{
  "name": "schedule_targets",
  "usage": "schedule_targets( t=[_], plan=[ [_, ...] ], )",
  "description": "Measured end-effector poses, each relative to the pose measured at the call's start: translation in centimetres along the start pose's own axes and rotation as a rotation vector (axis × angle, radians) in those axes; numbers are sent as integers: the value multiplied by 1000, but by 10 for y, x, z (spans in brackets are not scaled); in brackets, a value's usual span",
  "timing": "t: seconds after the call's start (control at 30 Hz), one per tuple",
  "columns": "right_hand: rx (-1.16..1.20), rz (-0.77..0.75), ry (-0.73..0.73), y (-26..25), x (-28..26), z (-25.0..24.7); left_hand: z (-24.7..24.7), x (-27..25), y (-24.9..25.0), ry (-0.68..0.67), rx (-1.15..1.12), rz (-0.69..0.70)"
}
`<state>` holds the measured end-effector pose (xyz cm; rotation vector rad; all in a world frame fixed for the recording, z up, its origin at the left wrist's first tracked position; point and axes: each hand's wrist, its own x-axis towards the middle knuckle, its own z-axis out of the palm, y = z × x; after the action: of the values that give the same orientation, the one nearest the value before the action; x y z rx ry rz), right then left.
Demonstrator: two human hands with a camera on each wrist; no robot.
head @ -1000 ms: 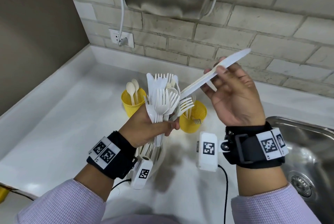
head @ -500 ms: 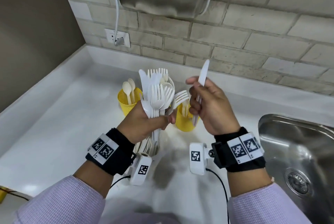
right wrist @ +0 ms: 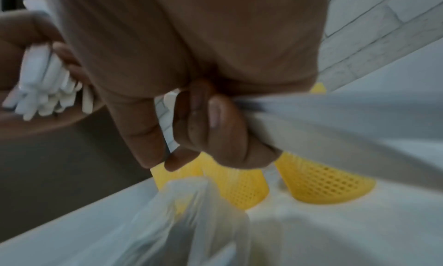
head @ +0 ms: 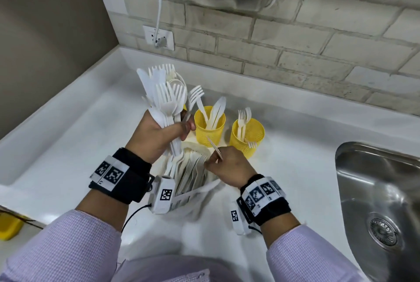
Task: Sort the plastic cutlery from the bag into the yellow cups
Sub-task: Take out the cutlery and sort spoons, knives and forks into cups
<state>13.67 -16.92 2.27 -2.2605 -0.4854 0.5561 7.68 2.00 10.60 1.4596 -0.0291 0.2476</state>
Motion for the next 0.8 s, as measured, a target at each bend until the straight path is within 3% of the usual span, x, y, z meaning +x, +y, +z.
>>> schedule_targets(
  t=[0.13, 0.23, 0.37, 0.53, 0.8],
  plan=[
    [-106, 52, -19, 5, 5, 19, -2, -10, -3, -7, 43, -15],
    [-18, -11, 109, -6, 2, 15, 0, -16, -3, -12, 65, -38],
    [377, -122, 304, -42, -7, -13, 10, -21, -3, -76, 60, -45],
    [866, -293, 230, -79, -27, -48, 21, -22, -3, -112, 50, -42],
    [789, -374, 417, -91, -40, -67, 19, -19, -7, 51, 216, 3]
  ],
)
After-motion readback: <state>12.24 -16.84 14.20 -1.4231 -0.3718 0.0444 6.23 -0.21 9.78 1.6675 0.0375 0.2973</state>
